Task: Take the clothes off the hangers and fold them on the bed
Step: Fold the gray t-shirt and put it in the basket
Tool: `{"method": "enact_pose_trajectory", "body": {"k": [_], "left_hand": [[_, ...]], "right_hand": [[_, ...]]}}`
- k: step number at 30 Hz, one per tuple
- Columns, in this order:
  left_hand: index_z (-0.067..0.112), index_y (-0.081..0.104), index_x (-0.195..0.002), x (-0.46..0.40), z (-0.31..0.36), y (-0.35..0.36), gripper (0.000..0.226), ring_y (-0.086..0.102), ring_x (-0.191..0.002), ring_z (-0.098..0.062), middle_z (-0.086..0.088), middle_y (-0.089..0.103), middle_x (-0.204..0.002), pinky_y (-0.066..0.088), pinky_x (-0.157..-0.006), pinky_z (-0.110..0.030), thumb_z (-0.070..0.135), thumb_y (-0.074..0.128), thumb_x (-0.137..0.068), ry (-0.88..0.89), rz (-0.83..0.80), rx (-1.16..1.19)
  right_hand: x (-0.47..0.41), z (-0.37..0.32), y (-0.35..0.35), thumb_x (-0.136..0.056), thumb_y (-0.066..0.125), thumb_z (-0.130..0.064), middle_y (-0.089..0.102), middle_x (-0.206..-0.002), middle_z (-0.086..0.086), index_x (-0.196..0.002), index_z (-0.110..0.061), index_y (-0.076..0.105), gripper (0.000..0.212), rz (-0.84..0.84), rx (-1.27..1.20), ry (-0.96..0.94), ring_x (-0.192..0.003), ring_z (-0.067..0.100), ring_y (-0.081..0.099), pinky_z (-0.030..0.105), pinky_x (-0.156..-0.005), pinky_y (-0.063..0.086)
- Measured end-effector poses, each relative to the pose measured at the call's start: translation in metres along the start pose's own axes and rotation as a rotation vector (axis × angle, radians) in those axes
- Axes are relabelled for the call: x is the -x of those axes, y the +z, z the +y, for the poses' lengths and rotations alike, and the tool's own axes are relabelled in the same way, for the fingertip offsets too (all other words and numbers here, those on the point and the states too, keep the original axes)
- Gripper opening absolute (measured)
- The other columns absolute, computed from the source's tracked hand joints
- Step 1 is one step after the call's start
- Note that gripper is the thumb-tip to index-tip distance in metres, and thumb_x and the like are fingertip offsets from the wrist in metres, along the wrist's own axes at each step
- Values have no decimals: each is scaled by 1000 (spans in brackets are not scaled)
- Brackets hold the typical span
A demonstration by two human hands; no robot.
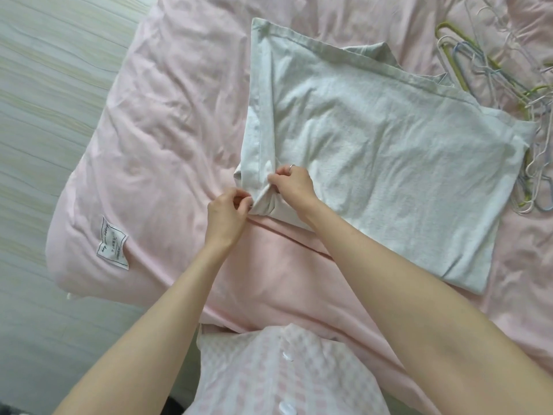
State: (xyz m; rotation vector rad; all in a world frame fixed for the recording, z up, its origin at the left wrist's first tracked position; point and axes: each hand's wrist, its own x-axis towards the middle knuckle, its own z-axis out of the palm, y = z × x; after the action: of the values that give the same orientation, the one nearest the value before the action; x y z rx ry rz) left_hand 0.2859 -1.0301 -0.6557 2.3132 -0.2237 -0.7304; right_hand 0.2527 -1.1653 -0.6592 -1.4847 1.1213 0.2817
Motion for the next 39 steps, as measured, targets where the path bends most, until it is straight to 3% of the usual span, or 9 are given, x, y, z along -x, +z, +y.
{"method": "enact_pose_trajectory", "body": {"k": [3,8,10,16,21,25,28,31,39], "left_hand": [[7,75,-91,-9,1,7,16,66,-85,-19,-7,73,-87,38,-71,-14,19,66,-85,13,-32,-79],[8,76,-86,-20,2,14,18,68,-77,-27,-13,73,-77,52,-78,-34,20,63,-86,-14,-64,-12],[9,75,-83,-20,3,14,17,68,-72,-29,-12,72,-72,54,-77,-42,17,61,-86,-52,-76,62],[9,74,-86,-18,15,15,16,66,-83,-21,-8,72,-80,46,-79,-28,16,60,-83,-73,-81,-18],[10,72,-80,-22,8,13,11,67,-74,-20,-4,70,-72,52,-82,-33,14,61,-81,-83,-84,10],[10,71,-99,-25,-2,10,22,65,-75,-15,-6,71,-86,52,-80,-32,21,68,-81,-78,-136,65],[12,72,-100,-23,1,17,22,63,-86,-18,-6,68,-93,48,-81,-29,23,65,-82,-8,-119,0],[11,72,-97,-21,5,24,19,62,-91,-17,-7,68,-96,44,-81,-22,20,63,-83,-20,-50,7],[10,72,-85,-22,6,17,12,61,-76,-10,1,69,-77,47,-80,-25,16,61,-83,-90,-66,67]], "right_hand": [[2,8,0,-82,60,-14,67,-81,5,-69,-17,58,14,-19,-75,-11,-90,27,67,39,-88,53],[9,6,-8,-88,58,-10,65,-80,5,-75,-14,57,14,-89,-212,-34,-73,12,64,11,-57,48],[10,5,-10,-89,57,-10,64,-80,3,-76,-13,56,14,-98,-220,-43,-71,9,62,9,-57,47],[12,7,-12,-92,55,-8,63,-77,0,-83,-10,57,10,-107,-253,-56,-68,6,61,7,-56,46],[11,13,-9,-91,57,-14,66,-82,-1,-88,-12,65,9,-44,-182,-79,-80,11,63,21,-79,52],[11,23,-3,-88,62,-29,71,-97,1,-92,-17,67,13,-40,-95,-78,-99,14,65,32,-96,48],[11,23,-3,-88,64,-32,71,-101,2,-101,-11,69,25,-63,-139,-33,-102,13,64,28,-97,47],[9,19,-1,-89,61,-17,69,-92,4,-85,-12,68,9,-65,-189,0,-95,17,65,31,-95,49],[6,24,1,-92,49,-16,62,-86,1,-80,-18,58,15,-10,-89,-26,-84,14,55,33,-87,47]]}}
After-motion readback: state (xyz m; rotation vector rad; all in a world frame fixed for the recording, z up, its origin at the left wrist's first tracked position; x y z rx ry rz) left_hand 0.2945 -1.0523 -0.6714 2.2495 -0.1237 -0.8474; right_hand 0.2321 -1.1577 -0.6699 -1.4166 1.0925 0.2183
